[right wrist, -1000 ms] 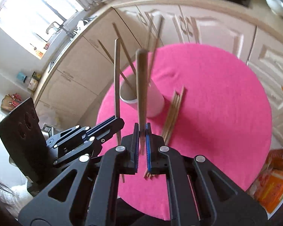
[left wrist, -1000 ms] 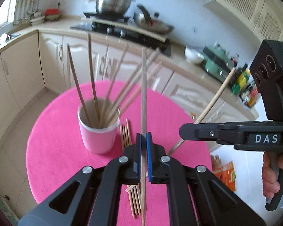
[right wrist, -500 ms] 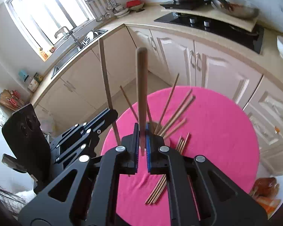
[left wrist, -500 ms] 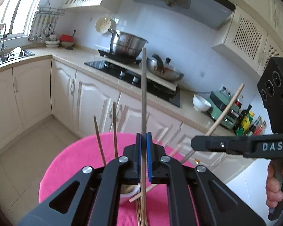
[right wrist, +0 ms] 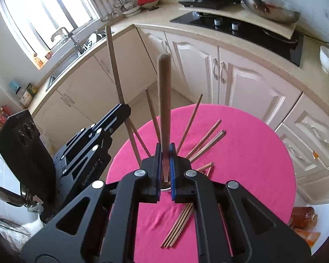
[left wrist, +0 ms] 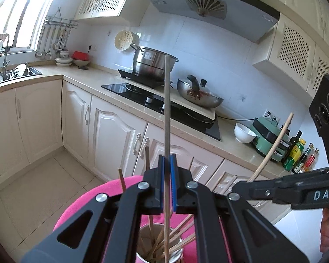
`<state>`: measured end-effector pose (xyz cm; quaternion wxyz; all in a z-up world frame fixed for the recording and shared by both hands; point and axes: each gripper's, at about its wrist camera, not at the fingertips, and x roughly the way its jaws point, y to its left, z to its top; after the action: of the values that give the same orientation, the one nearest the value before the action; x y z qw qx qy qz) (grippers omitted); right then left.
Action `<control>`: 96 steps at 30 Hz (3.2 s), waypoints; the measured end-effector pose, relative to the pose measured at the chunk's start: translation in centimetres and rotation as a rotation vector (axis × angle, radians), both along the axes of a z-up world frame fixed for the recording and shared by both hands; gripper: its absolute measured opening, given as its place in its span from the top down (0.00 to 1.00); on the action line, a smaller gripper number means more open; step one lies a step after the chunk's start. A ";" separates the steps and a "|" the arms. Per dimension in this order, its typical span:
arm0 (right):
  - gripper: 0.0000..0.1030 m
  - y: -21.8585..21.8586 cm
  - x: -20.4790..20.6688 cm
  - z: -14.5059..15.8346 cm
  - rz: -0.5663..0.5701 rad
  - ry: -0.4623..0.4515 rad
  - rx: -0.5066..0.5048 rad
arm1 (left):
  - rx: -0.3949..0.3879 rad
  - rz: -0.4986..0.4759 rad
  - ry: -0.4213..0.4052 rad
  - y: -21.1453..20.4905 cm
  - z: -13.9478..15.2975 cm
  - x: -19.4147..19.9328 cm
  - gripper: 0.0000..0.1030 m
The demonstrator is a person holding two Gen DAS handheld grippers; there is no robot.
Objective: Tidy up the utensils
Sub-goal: 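Lift both held chopsticks into the white cup and open both grippers, then move both open grippers back down to the loose chopsticks beside the cup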
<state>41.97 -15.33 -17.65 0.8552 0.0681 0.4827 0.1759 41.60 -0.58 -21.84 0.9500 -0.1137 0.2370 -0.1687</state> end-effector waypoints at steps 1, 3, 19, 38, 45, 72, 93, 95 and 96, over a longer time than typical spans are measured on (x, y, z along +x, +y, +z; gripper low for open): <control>0.94 0.2 0.1 -0.5 -0.001 0.010 -0.003 | 0.002 -0.001 0.004 -0.1 -0.4 0.2 0.95; 0.94 0.5 0.2 -1.3 0.000 0.027 -0.005 | 0.007 -0.004 0.015 -0.1 -1.1 0.5 0.95; 0.94 2.2 -0.1 -4.2 -0.013 0.065 -0.026 | 0.026 0.013 0.048 0.6 -2.6 0.4 0.94; 0.93 2.7 -0.3 -6.5 -0.010 0.104 -0.032 | 0.071 -0.004 0.174 0.9 -4.2 -1.9 0.92; 0.91 3.0 -0.4 -6.5 -0.008 0.097 -0.009 | 0.079 0.023 0.243 1.2 -4.3 -3.0 0.72; 0.54 -5.7 -10.1 -7.1 -0.105 0.038 -0.082 | 0.157 -0.007 0.481 -3.7 -7.8 -8.8 0.61; 0.51 -9.4 -11.9 -17.4 -0.188 0.313 -0.016 | 0.404 -0.108 0.786 -8.4 -19.9 -6.1 0.61; 0.51 -9.5 -11.6 -17.5 -0.193 0.317 -0.014 | 0.424 -0.113 0.787 -8.7 -19.9 -6.0 0.61; 0.50 -9.6 -11.5 -17.5 -0.195 0.318 -0.012 | 0.429 -0.113 0.791 -9.0 -19.9 -5.7 0.61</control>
<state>30.51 -24.93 -35.20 0.7814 0.1363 0.6041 0.0762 35.89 -9.57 -41.77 0.7778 0.0434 0.6172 -0.1110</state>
